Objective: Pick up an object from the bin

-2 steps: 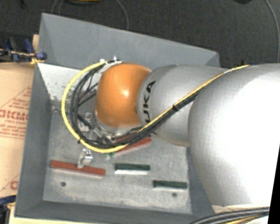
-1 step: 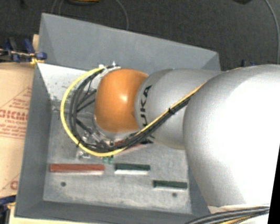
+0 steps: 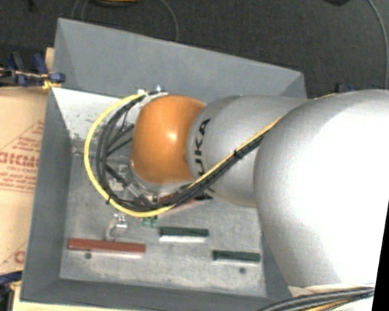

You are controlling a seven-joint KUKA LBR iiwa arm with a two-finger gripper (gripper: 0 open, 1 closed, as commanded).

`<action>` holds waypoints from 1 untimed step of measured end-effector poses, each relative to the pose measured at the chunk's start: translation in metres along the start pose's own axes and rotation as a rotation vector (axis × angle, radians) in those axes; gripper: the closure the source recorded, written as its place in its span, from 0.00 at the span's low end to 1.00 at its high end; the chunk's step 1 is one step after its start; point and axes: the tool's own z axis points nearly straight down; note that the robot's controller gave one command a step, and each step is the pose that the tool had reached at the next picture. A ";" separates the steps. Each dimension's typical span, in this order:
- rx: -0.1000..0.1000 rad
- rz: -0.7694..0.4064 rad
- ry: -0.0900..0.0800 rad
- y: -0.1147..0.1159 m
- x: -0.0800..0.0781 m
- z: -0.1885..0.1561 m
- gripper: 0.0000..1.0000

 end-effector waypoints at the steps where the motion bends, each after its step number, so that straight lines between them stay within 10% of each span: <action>1: 0.000 0.001 0.000 0.000 0.000 0.000 0.00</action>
Offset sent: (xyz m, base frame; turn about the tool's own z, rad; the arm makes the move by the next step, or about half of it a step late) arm -0.0479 -0.0067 -0.0099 -0.2570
